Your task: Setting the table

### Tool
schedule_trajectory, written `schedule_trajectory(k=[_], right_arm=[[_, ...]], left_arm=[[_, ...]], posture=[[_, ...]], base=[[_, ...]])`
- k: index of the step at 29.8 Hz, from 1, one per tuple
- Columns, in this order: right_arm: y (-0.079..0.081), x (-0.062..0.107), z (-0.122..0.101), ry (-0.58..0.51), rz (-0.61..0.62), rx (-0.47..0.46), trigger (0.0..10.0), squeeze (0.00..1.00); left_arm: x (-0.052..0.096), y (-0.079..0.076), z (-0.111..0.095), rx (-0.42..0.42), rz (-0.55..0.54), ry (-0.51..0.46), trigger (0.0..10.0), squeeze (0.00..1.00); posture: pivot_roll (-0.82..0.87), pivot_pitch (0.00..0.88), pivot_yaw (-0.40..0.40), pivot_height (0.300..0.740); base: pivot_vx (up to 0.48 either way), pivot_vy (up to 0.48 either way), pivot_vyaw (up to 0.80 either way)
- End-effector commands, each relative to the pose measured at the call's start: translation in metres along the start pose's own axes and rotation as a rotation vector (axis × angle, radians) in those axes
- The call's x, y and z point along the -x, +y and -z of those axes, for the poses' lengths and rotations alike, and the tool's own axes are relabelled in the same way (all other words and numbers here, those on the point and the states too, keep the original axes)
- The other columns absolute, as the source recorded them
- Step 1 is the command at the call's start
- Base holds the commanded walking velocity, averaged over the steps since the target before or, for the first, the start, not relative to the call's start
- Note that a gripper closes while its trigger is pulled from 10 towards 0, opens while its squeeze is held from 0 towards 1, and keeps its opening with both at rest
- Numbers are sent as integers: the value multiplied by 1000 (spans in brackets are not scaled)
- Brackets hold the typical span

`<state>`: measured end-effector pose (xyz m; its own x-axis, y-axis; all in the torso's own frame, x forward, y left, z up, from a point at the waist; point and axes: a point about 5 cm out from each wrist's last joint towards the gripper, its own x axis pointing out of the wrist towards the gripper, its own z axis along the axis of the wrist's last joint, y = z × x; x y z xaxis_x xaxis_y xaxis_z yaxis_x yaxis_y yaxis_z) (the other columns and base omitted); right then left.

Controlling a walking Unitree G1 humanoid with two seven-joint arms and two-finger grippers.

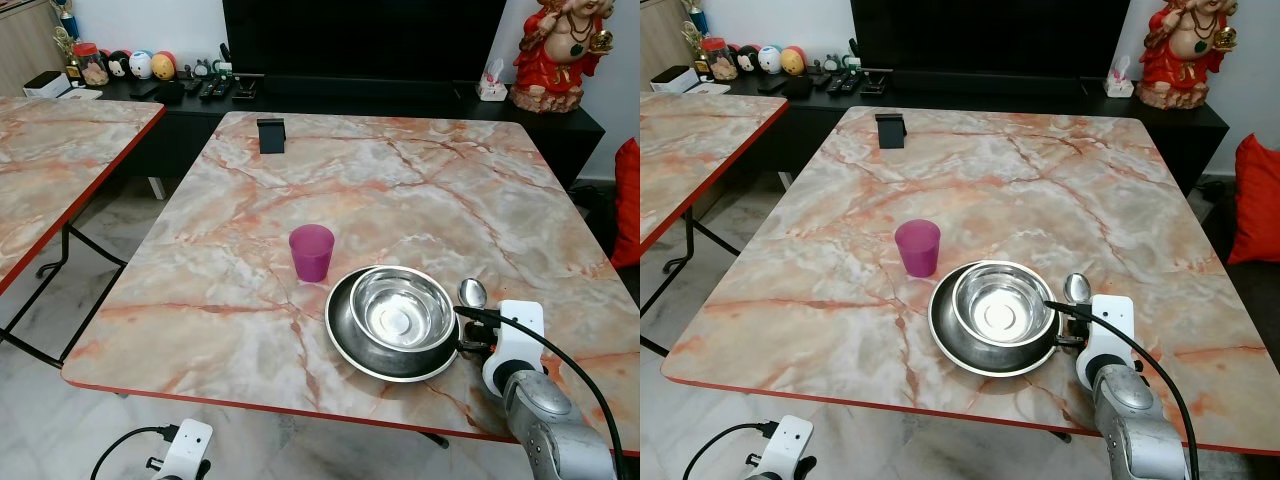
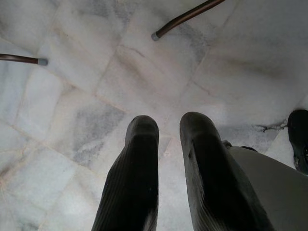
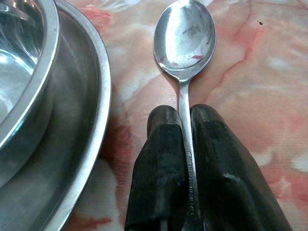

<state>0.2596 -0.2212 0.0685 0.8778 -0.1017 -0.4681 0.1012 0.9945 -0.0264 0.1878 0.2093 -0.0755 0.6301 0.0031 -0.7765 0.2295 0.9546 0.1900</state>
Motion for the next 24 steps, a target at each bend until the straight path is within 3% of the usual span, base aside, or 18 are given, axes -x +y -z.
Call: schedule_trajectory(k=[1, 5, 6, 7, 10, 12, 13, 24], right_arm=[[-2, -1, 10, 51, 8, 9, 10000, 0], [-1, -2, 9, 48, -1, 0, 10000, 20], [-1, -2, 9, 47, -1, -2, 10000, 263], [0, -2, 9, 47, -1, -7, 10000, 831], [-1, -2, 10, 46, 7, -4, 10000, 875], [-2, -2, 9, 46, 15, 0, 10000, 824], [-2, -2, 9, 45, 21, 2, 10000, 0], [-3, -3, 7, 36, 30, 3, 10000, 0]], left_arm=[[1, 2, 6, -11, 0, 28, 10000, 0], [1, 2, 6, -11, 0, 30, 10000, 0], [1, 2, 6, -11, 0, 31, 10000, 0], [1, 2, 6, -12, -1, 32, 10000, 0], [1, 2, 7, -12, -1, 32, 10000, 0], [2, 2, 7, -12, -1, 31, 10000, 0], [2, 2, 7, -12, -1, 31, 10000, 0], [1, 2, 6, -12, 1, 27, 10000, 0]], posture=[[-12, 0, -4, 740], [-11, 0, -4, 740], [-11, 0, -4, 740], [-11, 0, -4, 740], [-11, 0, -4, 740], [-11, 0, -4, 740], [-11, 0, -4, 740], [-10, 0, -3, 740]], base=[[0, 0, 0], [0, 0, 0], [0, 0, 0], [0, 0, 0], [0, 0, 0], [0, 0, 0], [0, 0, 0], [0, 0, 0]])
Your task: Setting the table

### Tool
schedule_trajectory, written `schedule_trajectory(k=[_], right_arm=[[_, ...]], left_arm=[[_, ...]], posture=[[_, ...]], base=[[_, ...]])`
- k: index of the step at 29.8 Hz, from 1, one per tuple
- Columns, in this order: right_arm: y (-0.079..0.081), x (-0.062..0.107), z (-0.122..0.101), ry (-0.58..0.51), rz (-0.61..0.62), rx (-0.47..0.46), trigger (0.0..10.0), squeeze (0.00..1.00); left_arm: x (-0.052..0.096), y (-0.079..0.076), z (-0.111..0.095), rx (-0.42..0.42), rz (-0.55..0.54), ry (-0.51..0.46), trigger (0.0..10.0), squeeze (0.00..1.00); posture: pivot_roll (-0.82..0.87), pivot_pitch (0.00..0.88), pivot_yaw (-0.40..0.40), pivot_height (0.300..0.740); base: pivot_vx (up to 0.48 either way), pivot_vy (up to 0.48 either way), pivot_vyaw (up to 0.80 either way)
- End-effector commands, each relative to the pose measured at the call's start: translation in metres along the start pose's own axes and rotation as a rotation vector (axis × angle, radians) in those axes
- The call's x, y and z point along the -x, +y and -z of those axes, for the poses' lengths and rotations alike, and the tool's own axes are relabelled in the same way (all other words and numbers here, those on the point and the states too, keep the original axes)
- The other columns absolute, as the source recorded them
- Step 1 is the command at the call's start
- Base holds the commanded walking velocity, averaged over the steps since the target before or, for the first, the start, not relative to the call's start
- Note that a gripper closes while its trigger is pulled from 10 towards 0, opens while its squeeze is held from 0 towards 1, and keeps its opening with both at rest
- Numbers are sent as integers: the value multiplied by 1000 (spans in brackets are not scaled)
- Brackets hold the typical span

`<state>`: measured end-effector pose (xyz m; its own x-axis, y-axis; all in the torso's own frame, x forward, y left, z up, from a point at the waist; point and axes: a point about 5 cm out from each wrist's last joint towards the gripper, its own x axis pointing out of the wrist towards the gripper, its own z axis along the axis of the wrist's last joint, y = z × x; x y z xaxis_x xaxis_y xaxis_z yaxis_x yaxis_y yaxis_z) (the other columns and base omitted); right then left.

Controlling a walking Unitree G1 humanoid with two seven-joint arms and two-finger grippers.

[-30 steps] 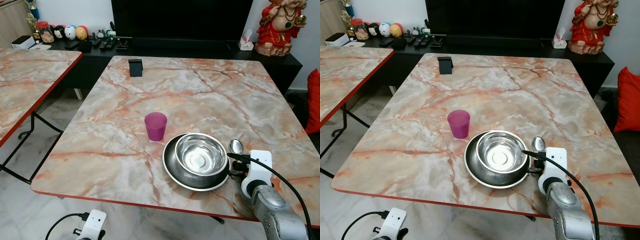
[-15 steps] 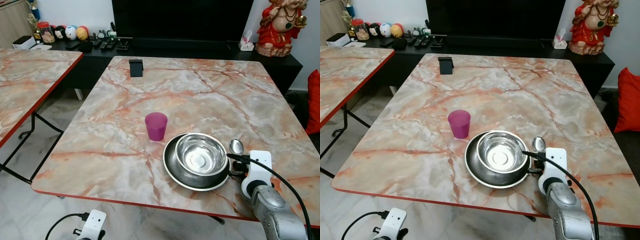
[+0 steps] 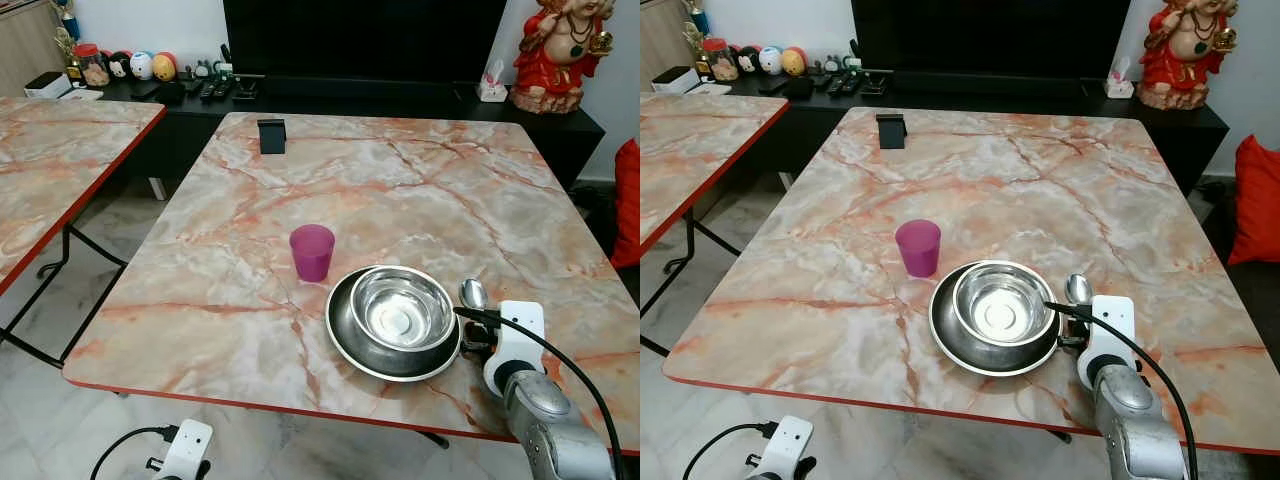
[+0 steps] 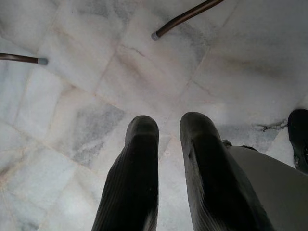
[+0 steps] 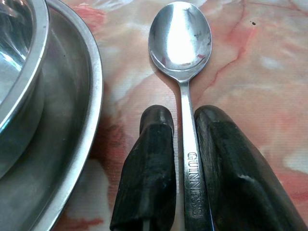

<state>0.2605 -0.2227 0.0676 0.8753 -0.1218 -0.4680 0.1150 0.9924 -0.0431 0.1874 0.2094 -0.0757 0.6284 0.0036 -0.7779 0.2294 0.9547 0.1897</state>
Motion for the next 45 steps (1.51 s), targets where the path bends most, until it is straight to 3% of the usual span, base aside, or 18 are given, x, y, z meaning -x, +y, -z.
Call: schedule_trajectory(k=[1, 10, 11, 13, 15, 35, 40, 45], right_arm=[[-1, -1, 6, 35, 8, -6, 10000, 0], [5, -2, 7, 40, -23, -14, 10000, 31], [5, -2, 7, 41, -20, -12, 10000, 200], [4, -2, 7, 43, -13, -8, 10000, 184], [2, -2, 7, 42, 2, -3, 10000, 0], [-5, -1, -11, -107, 69, -41, 10000, 0], [-8, 1, -32, -255, 95, -74, 10000, 0], [0, 1, -38, -314, 32, -110, 10000, 0]], left_arm=[[1, 2, 5, -13, 0, 25, 10000, 0], [1, 2, 5, -11, -2, 25, 10000, 0], [1, 2, 4, -11, -2, 25, 10000, 0], [1, 2, 4, -10, -1, 25, 10000, 0], [1, 2, 4, -11, 0, 25, 10000, 0], [1, 1, 4, -10, 3, 22, 10000, 0], [1, 0, 4, -9, 5, 24, 10000, 0], [1, -1, 5, -7, 6, 26, 10000, 0]], posture=[[-10, 0, -3, 740], [-9, 0, -5, 740], [-9, 0, -5, 740], [-9, 0, -5, 740], [-9, 0, -5, 740], [-14, 0, -3, 740], [-14, 0, -4, 740], [-14, 0, -5, 740]], base=[[0, 0, 0], [0, 0, 0], [0, 0, 0], [0, 0, 0], [0, 0, 0], [0, 0, 0], [0, 0, 0], [0, 0, 0]])
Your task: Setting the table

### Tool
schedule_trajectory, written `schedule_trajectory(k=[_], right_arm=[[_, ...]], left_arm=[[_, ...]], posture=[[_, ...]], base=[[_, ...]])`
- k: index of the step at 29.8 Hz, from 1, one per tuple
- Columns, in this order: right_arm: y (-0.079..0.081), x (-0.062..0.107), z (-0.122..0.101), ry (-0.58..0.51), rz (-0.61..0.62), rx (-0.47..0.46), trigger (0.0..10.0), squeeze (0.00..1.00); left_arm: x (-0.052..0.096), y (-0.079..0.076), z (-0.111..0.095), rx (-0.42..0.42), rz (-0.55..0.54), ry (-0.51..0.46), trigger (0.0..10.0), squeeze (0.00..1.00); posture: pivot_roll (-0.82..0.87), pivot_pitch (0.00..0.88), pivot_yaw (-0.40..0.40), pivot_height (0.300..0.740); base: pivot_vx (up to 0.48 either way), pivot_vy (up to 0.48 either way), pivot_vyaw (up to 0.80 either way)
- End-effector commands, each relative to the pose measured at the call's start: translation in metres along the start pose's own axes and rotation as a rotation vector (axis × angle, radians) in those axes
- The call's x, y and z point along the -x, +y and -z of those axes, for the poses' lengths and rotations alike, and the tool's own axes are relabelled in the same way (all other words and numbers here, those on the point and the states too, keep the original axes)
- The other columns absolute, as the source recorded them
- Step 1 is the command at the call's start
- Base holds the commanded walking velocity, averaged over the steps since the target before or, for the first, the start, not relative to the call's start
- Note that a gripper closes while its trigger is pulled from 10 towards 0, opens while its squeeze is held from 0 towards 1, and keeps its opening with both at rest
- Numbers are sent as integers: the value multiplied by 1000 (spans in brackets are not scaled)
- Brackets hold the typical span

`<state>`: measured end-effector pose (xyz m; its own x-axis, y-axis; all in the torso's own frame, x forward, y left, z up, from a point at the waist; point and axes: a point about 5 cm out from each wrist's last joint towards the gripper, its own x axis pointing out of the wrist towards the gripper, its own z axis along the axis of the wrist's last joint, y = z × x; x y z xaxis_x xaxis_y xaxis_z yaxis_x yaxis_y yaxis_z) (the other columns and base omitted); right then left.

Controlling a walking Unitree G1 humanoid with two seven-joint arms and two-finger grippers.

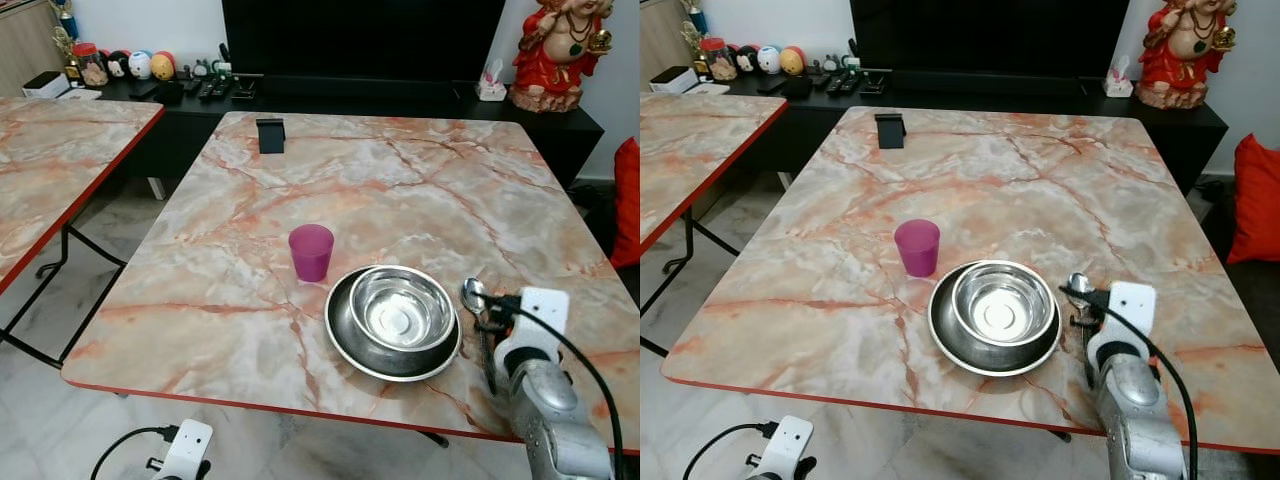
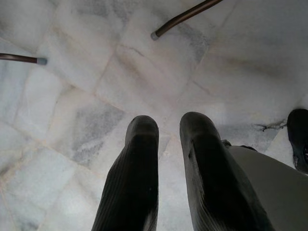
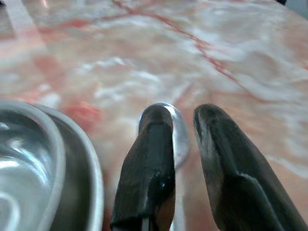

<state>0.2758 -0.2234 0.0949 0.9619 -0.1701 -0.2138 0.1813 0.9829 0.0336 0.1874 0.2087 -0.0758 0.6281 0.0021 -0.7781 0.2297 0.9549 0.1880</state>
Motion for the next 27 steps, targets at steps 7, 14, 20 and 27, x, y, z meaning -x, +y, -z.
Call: schedule_trajectory(k=[7, 14, 20, 27], right_arm=[[14, 4, -33, -279, -59, -13, 10000, 0], [3, 4, -52, -410, 3, 9, 10000, 0], [4, 3, -65, -502, 5, 2, 10000, 0], [6, 1, -64, -518, 5, 0, 10000, 0]], left_arm=[[2, -1, 9, 12, 0, 19, 10000, 0], [3, -2, 12, 44, 1, 17, 10000, 0], [3, -3, 12, 59, -7, 30, 10000, 0], [3, -3, 14, 63, -8, 37, 10000, 0]], posture=[[-14, 0, -7, 740], [-16, 0, -11, 740], [-14, 0, -15, 740], [-15, 0, -13, 740]], base=[[0, 0, 0], [0, 0, 0], [0, 89, 0], [0, 304, 0]])
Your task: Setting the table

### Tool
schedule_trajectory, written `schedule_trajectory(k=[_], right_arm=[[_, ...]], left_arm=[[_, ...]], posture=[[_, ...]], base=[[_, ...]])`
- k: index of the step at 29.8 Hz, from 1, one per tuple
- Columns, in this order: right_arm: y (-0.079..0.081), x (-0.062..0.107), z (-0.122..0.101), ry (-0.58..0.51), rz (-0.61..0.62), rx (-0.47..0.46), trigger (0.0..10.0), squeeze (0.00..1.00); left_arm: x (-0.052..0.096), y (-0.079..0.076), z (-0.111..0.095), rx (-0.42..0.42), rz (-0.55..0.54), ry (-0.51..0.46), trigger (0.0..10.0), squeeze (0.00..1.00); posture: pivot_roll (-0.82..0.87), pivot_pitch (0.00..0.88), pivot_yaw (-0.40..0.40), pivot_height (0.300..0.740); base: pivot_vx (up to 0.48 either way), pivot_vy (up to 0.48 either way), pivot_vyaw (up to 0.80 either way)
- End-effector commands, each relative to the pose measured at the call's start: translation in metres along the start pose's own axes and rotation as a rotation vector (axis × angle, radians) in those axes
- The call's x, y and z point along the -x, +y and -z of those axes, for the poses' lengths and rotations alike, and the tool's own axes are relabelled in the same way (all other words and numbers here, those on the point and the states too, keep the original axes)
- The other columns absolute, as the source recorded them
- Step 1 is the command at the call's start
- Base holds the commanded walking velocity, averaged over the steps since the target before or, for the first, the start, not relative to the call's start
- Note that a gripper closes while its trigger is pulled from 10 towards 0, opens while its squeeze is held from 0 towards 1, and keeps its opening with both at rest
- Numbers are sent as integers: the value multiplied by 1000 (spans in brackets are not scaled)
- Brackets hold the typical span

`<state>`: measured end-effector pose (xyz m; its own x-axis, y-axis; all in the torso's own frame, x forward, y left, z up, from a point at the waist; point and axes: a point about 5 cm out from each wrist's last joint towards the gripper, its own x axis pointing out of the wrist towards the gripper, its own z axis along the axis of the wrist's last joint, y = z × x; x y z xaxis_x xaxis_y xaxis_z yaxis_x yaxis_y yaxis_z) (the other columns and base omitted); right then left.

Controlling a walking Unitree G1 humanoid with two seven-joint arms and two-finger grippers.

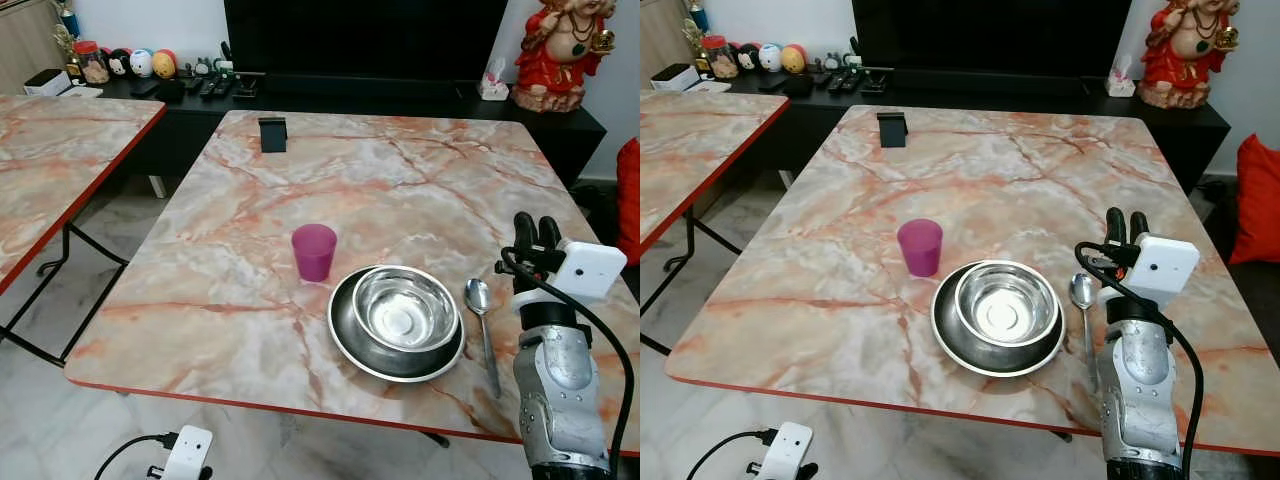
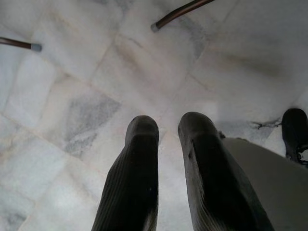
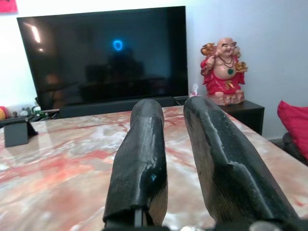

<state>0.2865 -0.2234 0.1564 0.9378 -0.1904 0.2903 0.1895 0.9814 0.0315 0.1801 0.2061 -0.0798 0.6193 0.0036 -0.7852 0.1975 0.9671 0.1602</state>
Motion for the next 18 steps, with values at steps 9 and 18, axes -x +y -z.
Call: schedule_trajectory(k=[9, 18], right_arm=[[9, -10, -5, -41, -14, -25, 10000, 0], [9, -9, -7, -47, -12, -32, 10000, 0]], left_arm=[[0, 7, -1, 5, -13, 8, 10000, 0], [-1, 9, -5, 32, -33, 0, 10000, 0]], posture=[[-15, 0, 0, 740], [2, 0, -12, 740]], base=[[0, 326, 0], [0, 333, 0]])
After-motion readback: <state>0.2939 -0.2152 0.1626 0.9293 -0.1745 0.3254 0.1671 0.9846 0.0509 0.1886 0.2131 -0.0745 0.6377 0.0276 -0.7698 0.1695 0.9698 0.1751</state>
